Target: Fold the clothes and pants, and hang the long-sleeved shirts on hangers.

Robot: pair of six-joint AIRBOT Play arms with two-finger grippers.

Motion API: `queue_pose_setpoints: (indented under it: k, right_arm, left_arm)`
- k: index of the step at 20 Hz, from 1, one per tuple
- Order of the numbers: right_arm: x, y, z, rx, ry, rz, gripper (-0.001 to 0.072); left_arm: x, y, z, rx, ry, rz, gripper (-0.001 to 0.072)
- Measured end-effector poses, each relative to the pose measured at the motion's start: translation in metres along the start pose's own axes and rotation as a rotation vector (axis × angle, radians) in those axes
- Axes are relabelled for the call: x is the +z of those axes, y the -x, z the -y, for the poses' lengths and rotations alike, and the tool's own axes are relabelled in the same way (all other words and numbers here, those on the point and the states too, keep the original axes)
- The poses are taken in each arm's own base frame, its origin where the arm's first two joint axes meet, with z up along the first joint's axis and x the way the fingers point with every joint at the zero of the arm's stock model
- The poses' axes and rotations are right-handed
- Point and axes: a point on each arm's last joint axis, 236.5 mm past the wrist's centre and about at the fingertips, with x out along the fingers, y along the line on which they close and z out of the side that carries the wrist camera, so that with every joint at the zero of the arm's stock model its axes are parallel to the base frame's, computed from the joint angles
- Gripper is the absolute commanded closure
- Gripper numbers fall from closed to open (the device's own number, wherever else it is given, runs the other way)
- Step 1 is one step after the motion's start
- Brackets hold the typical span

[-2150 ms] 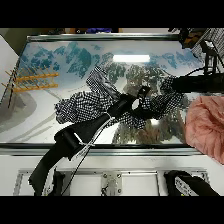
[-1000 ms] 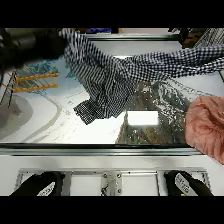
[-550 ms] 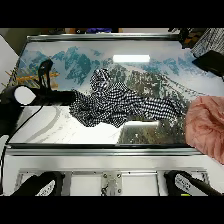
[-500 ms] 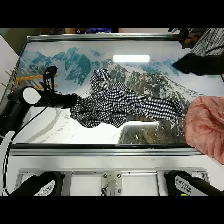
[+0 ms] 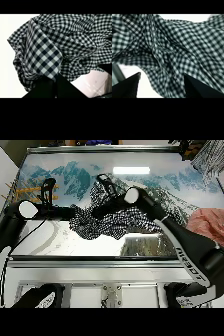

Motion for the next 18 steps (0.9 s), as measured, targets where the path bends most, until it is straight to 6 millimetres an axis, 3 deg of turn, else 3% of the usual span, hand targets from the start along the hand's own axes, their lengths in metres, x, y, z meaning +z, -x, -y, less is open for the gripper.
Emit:
queue_pose_setpoints:
  k: [1, 2, 3, 4, 5, 6, 7, 10, 12, 14, 16, 18]
  right_arm:
    - [-0.002, -0.014, -0.001, -0.001, -0.002, 0.003, 0.0142]
    - [-0.009, -0.051, 0.003, -0.006, -0.028, 0.019, 0.0709]
    - [-0.009, -0.055, 0.005, -0.008, -0.034, 0.024, 0.0703]
    - [0.012, -0.029, 0.011, -0.033, 0.011, 0.07, 0.0704]
    - [0.036, 0.006, 0.011, -0.058, 0.065, 0.114, 0.0705]
    - [0.063, 0.056, 0.004, -0.088, 0.129, 0.165, 0.0705]
    - [0.083, 0.096, -0.005, -0.106, 0.158, 0.213, 0.0705]
    - [0.123, 0.215, -0.047, -0.151, 0.22, 0.377, 0.0706]
    - [0.135, 0.289, -0.081, -0.175, 0.251, 0.502, 0.0705]
    - [0.137, 0.35, -0.11, -0.193, 0.259, 0.616, 0.0706]
    - [0.132, 0.397, -0.133, -0.199, 0.251, 0.708, 0.0705]
    - [0.126, 0.427, -0.145, -0.205, 0.222, 0.77, 0.0706]
  left_arm:
    - [0.0, 0.003, 0.001, -0.001, -0.004, 0.006, 0.0694]
    - [0.002, 0.009, 0.003, -0.003, -0.011, 0.023, 0.0695]
    - [0.003, 0.01, 0.003, -0.004, -0.012, 0.025, 0.0694]
    - [0.018, 0.029, 0.008, -0.007, -0.04, 0.055, 0.0695]
    - [0.039, 0.056, 0.016, -0.016, -0.062, 0.103, 0.0695]
    - [0.068, 0.1, 0.039, -0.061, -0.093, 0.188, 0.0694]
    - [0.085, 0.13, 0.059, -0.109, -0.12, 0.252, 0.0694]
    - [0.118, 0.24, 0.137, -0.277, -0.276, 0.482, 0.0694]
    - [0.12, 0.307, 0.18, -0.359, -0.39, 0.629, 0.0694]
    - [0.116, 0.361, 0.212, -0.426, -0.481, 0.759, 0.0694]
    - [0.112, 0.392, 0.228, -0.467, -0.53, 0.848, 0.0694]
    - [0.115, 0.404, 0.233, -0.488, -0.534, 0.91, 0.0694]
